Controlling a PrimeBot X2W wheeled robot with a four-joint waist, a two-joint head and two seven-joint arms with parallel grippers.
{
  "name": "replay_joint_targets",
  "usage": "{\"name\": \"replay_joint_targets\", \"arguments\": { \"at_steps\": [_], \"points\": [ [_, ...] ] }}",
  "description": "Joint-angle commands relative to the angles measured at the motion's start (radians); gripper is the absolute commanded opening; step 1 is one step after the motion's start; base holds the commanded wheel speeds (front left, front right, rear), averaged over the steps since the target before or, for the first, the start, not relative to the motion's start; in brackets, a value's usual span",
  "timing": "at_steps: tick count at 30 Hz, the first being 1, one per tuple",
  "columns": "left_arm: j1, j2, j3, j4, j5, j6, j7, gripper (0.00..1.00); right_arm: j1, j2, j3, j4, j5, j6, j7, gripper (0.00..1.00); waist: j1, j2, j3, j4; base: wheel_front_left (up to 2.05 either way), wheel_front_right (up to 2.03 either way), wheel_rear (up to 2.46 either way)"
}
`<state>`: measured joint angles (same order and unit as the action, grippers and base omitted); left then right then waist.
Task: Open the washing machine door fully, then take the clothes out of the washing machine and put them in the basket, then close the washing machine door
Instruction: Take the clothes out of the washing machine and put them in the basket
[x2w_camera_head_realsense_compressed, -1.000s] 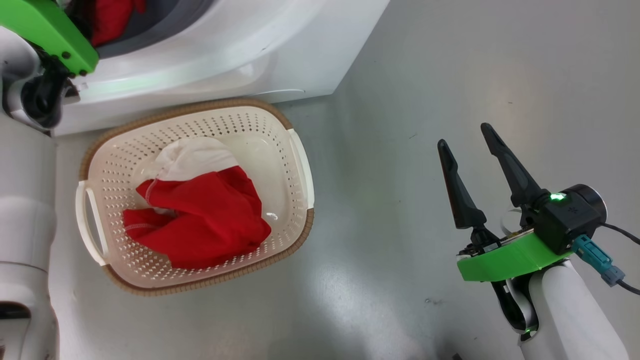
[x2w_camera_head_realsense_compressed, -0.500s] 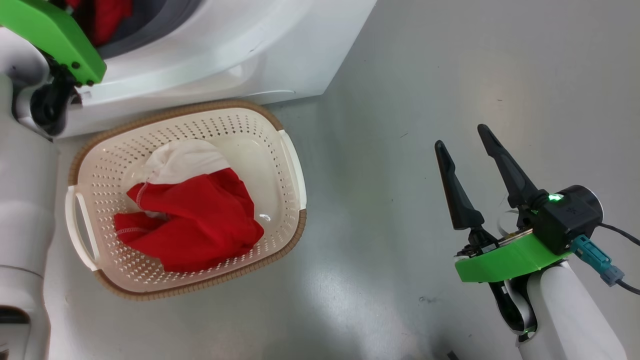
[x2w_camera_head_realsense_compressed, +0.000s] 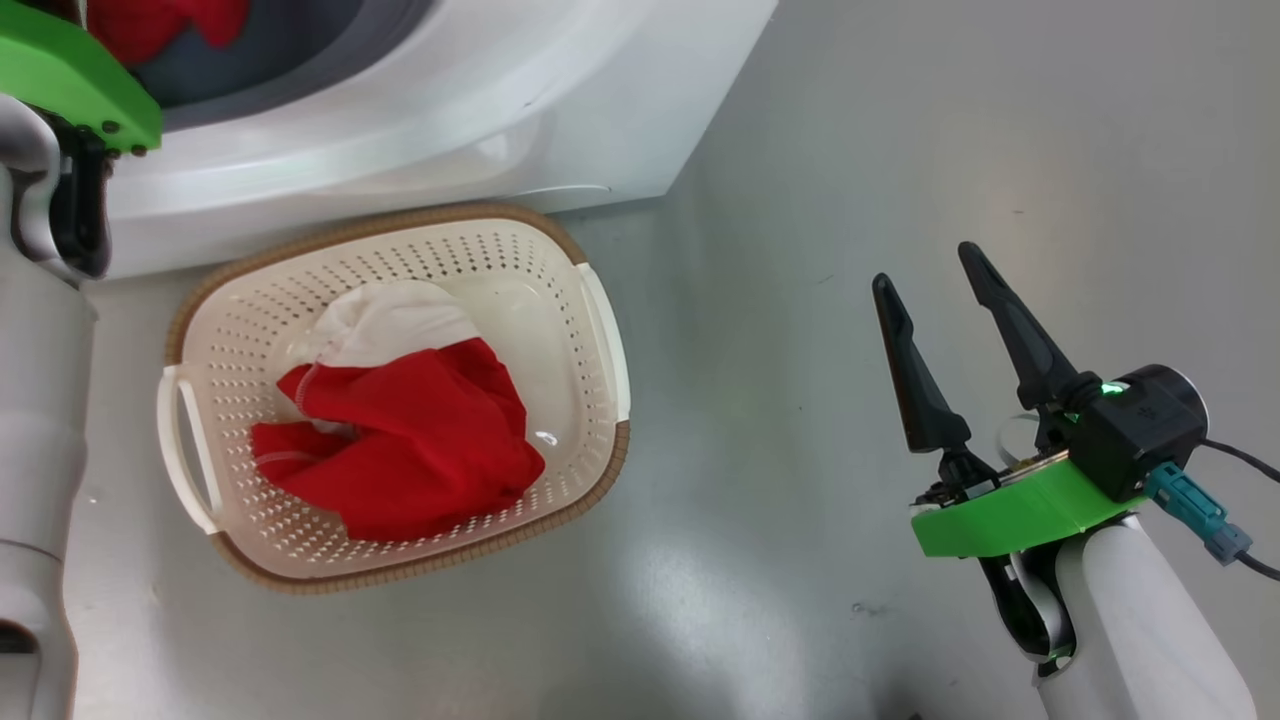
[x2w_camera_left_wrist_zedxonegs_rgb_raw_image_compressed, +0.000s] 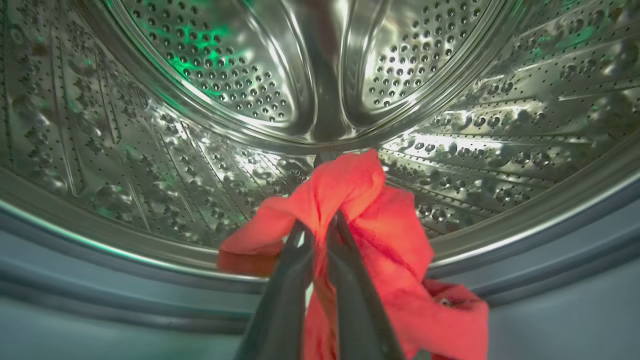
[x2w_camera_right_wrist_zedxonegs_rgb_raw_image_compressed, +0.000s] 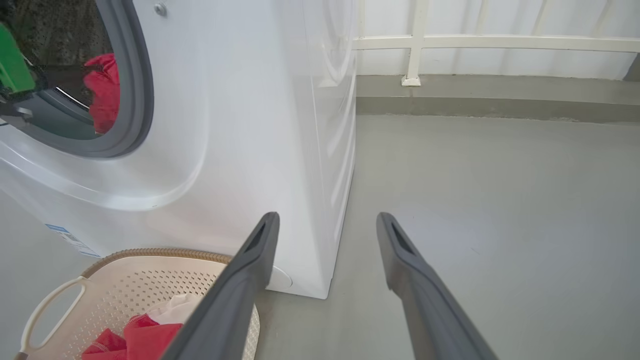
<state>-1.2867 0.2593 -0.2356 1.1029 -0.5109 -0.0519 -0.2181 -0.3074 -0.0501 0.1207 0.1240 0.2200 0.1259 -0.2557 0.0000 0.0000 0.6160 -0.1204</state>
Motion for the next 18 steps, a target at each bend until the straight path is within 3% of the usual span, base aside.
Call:
{"name": "replay_joint_targets", "arguments": {
  "at_steps": [1, 7, 15, 18],
  "points": [
    [0.018, 0.053, 0.014, -0.029, 0.011, 0.008, -0.021, 0.0, 0.003, 0.0, 0.021, -0.017, 0.006, 0.005, -0.006, 1.0, 0.0, 0.0, -0.01, 0.01, 0.0, 0.0, 0.0],
    [0.076, 0.059, 0.025, -0.097, 0.025, 0.01, -0.042, 0.0, 0.003, 0.0, 0.024, -0.011, 0.007, 0.005, -0.006, 1.0, 0.0, 0.0, -0.034, 0.021, 0.0, 0.0, 0.0],
    [0.295, 0.064, 0.105, -0.417, 0.102, 0.052, -0.043, 0.0, 0.009, 0.0, 0.033, 0.002, 0.008, 0.005, -0.006, 1.0, 0.0, 0.0, -0.088, 0.027, 0.0, 0.0, 0.0],
    [0.345, 0.057, 0.122, -0.472, 0.116, 0.057, -0.043, 0.0, 0.012, 0.0, 0.032, 0.005, 0.008, 0.005, -0.006, 1.0, 0.0, 0.0, -0.102, 0.029, 0.0, 0.0, 0.0]
  ]
}}
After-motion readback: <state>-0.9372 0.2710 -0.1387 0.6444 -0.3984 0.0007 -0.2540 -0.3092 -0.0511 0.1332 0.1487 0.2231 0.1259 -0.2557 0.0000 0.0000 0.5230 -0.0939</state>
